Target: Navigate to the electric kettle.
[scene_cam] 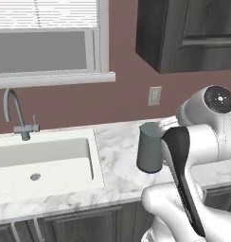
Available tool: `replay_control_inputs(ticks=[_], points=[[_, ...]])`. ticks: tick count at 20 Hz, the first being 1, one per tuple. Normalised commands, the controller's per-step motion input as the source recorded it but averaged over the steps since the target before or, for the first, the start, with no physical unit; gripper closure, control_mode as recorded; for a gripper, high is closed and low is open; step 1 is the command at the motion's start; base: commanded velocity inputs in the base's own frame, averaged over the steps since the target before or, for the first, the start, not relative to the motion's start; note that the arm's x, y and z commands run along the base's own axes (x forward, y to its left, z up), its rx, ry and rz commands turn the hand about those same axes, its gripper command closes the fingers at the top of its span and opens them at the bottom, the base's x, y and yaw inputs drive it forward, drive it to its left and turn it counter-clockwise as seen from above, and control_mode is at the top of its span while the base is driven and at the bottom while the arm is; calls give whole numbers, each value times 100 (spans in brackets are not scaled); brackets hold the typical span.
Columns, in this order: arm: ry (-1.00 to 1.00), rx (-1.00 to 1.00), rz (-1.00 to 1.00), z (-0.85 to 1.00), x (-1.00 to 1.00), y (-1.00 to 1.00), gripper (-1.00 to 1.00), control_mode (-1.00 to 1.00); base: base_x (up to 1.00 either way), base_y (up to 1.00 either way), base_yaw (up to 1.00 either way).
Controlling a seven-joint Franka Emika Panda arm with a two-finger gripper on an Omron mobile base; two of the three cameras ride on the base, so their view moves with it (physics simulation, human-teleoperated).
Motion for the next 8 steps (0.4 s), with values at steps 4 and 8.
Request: replay_control_inputs(ticks=[4,8], points=[[0,0,0,0,0,0,-100,100,100,0,-10],[0,0,0,0,0,0,-100,100,100,-8,7]])
